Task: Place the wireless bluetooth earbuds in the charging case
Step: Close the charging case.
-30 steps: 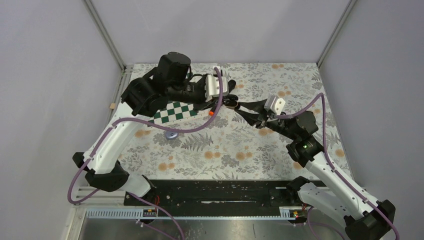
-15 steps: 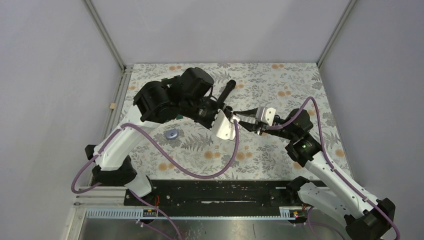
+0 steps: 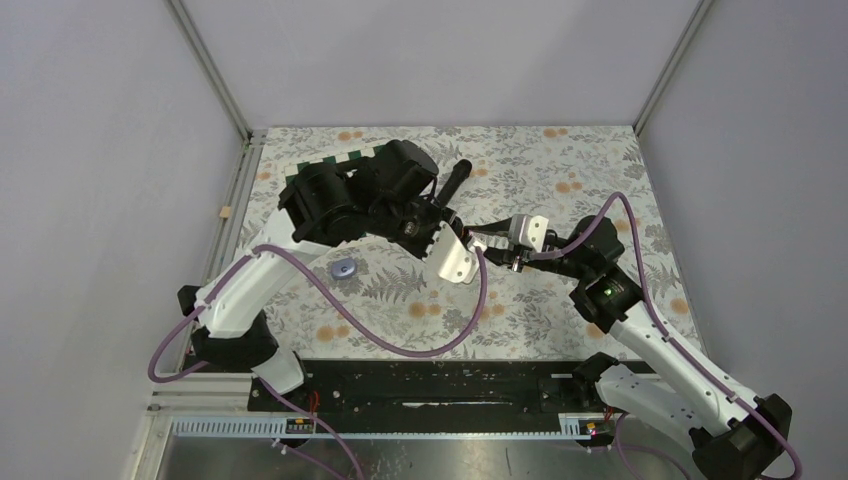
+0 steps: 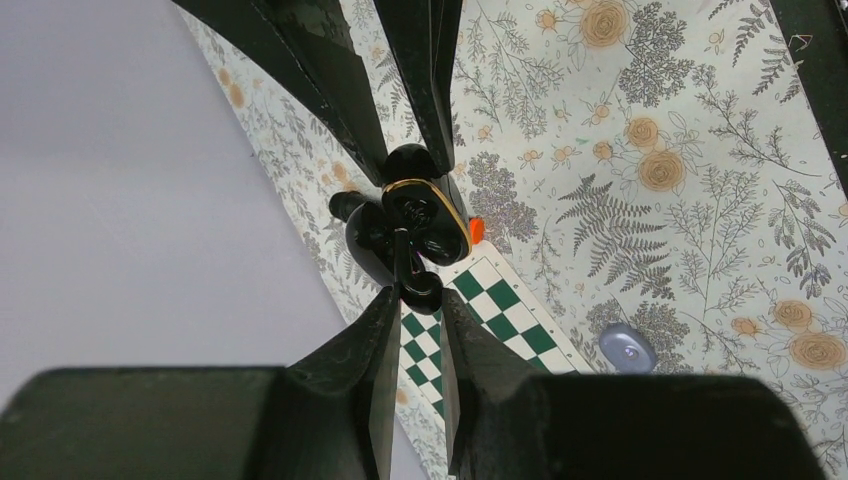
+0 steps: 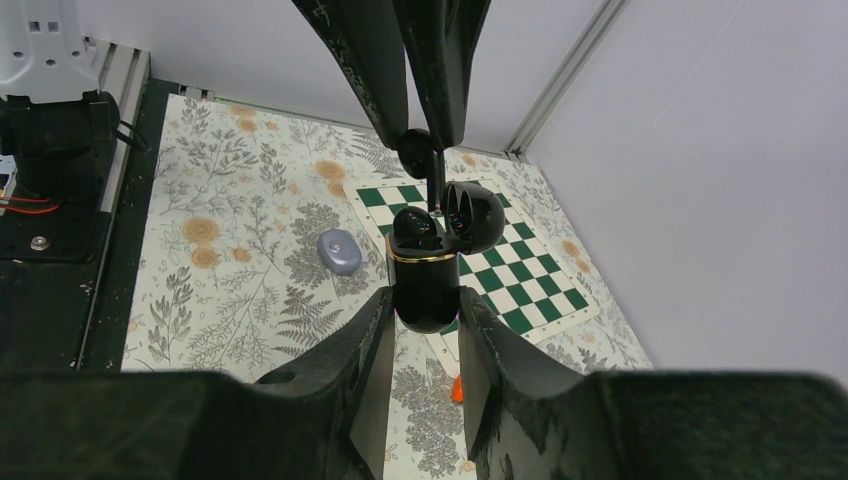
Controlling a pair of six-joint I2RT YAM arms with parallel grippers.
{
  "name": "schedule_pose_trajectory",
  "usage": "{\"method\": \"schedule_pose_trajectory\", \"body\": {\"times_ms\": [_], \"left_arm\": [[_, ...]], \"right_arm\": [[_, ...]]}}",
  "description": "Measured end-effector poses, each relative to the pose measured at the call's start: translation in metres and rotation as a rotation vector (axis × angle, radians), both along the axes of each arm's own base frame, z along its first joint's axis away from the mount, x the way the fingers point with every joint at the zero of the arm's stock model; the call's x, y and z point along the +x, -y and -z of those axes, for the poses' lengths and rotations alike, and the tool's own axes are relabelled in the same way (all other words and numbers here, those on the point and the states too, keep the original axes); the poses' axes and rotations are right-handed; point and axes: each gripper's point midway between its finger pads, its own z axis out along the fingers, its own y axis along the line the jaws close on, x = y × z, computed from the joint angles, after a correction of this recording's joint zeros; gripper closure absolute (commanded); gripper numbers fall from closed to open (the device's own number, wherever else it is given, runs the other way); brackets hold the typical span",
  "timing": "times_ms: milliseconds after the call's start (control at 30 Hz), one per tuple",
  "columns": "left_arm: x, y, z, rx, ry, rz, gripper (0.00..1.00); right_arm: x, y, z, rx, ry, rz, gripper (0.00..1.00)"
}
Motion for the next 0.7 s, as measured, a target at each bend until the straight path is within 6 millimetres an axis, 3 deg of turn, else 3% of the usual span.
{"method": "schedule_pose_trajectory", "body": {"times_ms": [700], "left_arm": [[0.003, 0.011, 0.01, 0.018, -0.016, -0.001, 1.0]], "right_arm": [[0.0, -0.003, -0.001, 0.016, -0.068, -0.004, 1.0]]}}
